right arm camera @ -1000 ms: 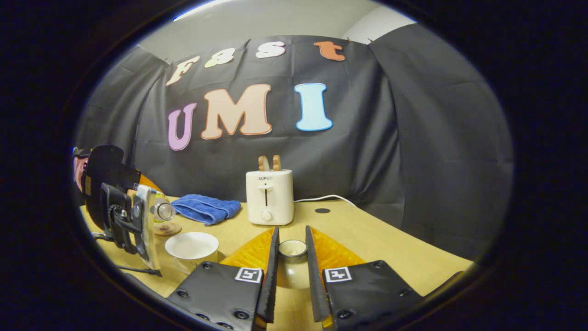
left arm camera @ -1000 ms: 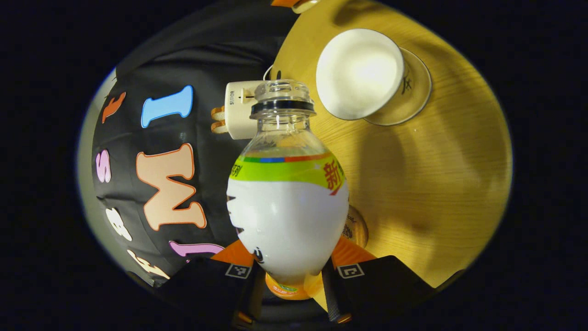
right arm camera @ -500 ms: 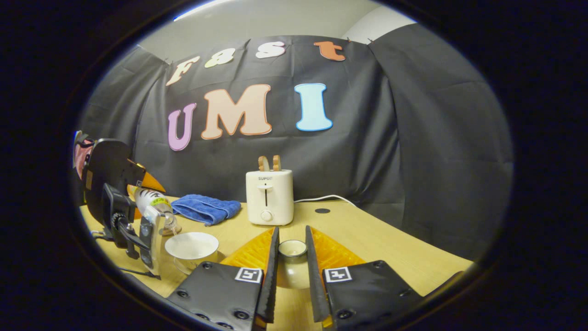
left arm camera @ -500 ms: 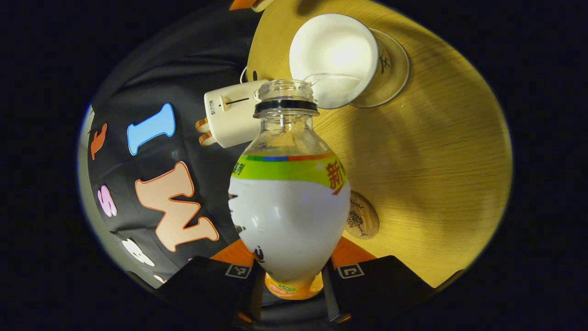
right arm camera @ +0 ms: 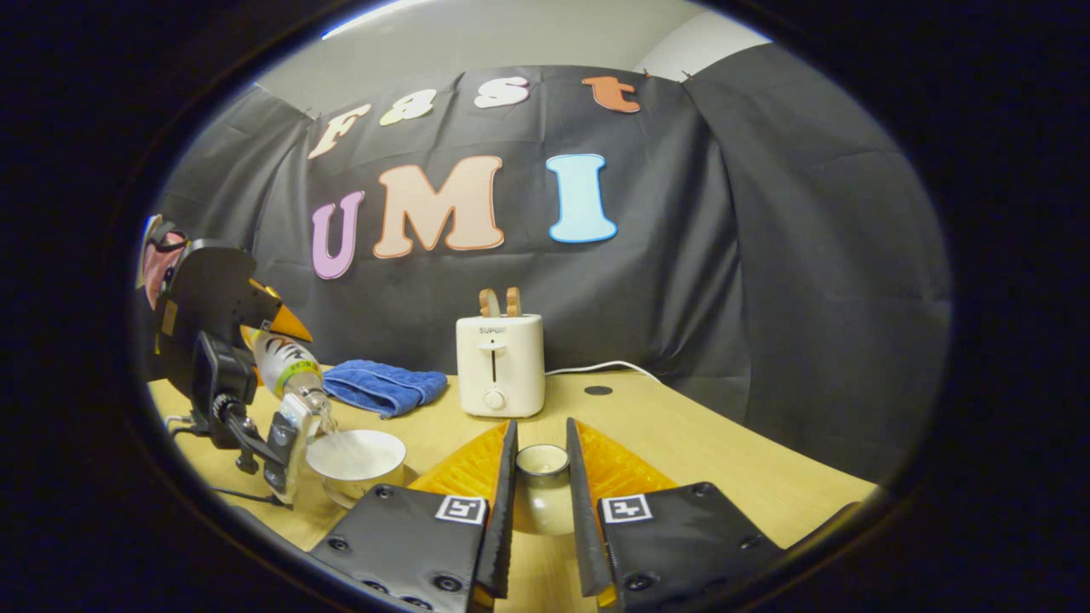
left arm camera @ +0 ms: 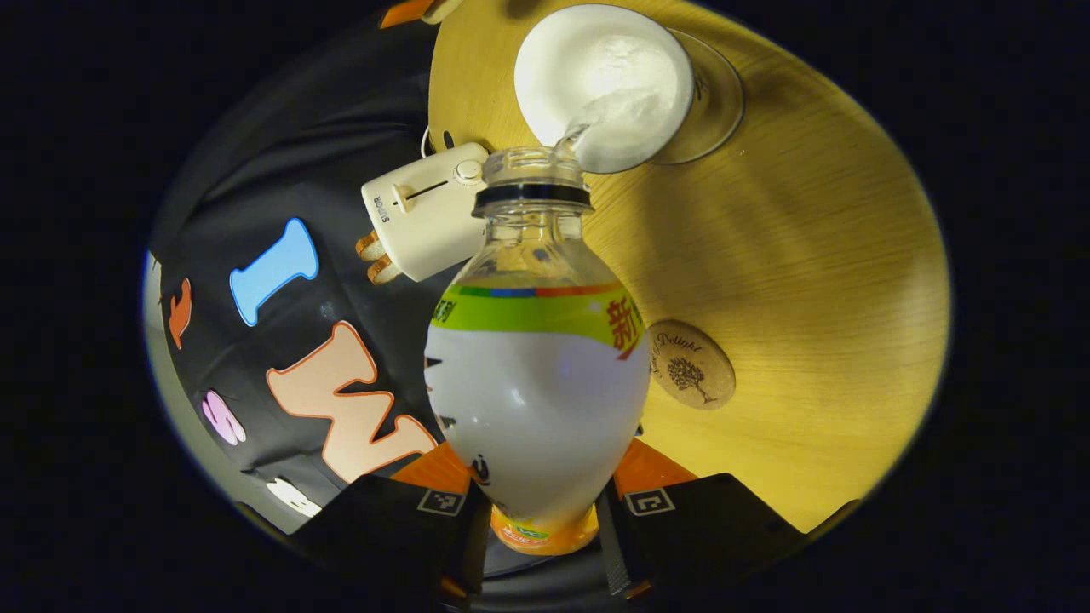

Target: Open the teacup lid with one hand, grasp the water bottle and pour water into the teacup with the other hand; after pouring, place the water bottle on the coaster and then close the teacup lid.

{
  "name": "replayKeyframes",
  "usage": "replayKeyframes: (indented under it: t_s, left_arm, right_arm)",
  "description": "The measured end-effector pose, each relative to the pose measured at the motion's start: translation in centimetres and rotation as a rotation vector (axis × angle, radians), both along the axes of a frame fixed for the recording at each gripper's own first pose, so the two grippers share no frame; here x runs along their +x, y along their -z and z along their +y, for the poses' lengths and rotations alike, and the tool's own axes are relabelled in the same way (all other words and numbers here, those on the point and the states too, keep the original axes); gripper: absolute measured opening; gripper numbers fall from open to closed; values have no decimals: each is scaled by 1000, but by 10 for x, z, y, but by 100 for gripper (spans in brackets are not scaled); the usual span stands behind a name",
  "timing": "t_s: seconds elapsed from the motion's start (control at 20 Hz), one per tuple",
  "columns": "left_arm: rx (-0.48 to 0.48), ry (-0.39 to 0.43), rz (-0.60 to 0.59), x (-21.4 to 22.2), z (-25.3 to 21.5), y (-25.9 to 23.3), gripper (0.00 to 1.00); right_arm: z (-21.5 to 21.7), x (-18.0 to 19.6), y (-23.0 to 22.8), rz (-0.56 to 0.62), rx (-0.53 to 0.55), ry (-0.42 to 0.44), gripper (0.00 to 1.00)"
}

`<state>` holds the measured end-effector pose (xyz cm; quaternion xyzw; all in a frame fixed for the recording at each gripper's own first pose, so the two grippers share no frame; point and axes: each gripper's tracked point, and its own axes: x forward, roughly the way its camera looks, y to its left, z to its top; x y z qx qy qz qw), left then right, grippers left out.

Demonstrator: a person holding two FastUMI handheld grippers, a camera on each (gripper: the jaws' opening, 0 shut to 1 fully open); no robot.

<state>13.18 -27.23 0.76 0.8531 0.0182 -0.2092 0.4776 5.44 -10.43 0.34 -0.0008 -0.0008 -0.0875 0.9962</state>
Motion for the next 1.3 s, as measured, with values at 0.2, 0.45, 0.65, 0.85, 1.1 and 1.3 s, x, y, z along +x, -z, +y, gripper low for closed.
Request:
replayKeyframes:
  t_s: [0.2, 0.45, 0.65, 0.85, 1.1, 1.3]
  left_arm:
    - [67, 10, -25, 2, 1, -12, 53]
    - [115, 28, -47, 4, -4, -25, 53]
    - [156, 37, -67, 4, -7, -29, 53]
    - [160, 44, -69, 5, -9, -29, 53]
    - [41, 4, -2, 6, -4, -15, 53]
    - [-225, -67, 135, -1, 3, 9, 52]
  right_arm:
    - [0, 0, 0, 1, 0, 0, 35]
    - [0, 0, 0, 1, 0, 0, 35]
    - [0, 0, 0, 1, -1, -1, 35]
    - [0, -1, 0, 2, -1, -4, 35]
    - [0, 0, 0, 2, -1, -4, 35]
    - [0, 0, -1, 2, 0, -3, 35]
